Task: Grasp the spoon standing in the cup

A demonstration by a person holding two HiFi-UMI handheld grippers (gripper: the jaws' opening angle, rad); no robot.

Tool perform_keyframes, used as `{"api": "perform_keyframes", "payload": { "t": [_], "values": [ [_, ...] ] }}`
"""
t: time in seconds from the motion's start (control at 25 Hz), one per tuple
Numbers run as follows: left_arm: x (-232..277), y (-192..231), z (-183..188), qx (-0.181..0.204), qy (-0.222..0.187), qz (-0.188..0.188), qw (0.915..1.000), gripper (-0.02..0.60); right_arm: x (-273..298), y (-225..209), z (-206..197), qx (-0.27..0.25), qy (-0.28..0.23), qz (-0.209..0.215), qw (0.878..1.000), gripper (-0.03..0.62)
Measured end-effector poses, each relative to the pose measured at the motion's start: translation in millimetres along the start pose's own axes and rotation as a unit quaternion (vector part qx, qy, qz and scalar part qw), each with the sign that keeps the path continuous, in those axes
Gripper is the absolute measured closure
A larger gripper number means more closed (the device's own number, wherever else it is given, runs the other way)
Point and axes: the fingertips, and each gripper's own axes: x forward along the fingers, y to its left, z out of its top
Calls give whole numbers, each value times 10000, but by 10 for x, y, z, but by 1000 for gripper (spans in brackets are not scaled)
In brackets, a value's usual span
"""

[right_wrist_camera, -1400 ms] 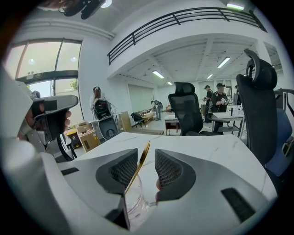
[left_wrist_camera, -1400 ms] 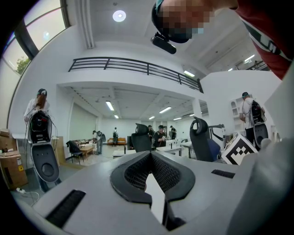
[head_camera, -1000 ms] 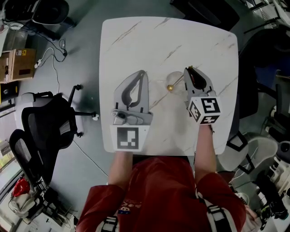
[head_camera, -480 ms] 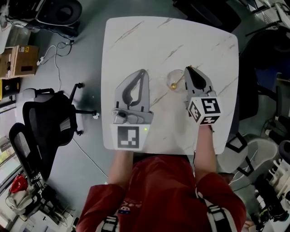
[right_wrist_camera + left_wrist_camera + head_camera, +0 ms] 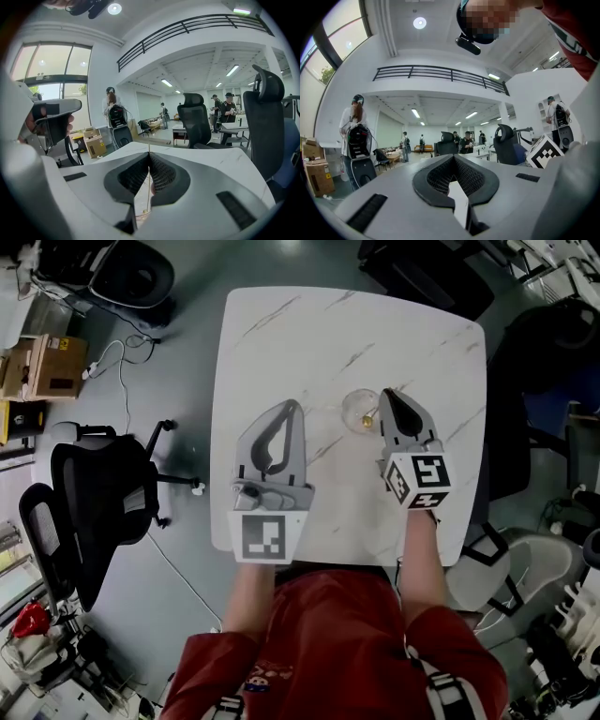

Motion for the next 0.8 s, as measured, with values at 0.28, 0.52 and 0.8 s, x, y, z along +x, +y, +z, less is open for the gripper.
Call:
{"api": "perform_keyframes", "payload": {
  "t": [0.28, 0.52, 0.8],
  "values": [
    [-186, -76, 183, 136, -147, 80, 9998, 572, -198, 81, 259, -82, -327, 43, 9994, 579],
    [-340, -168, 391, 204, -335, 163, 9991, 572, -445, 124, 609, -90, -763, 105, 9970, 579],
    [-566, -382, 665, 316, -622, 197, 9974, 572, -858, 178, 1013, -260, -1286, 116, 9913, 579]
  ]
}}
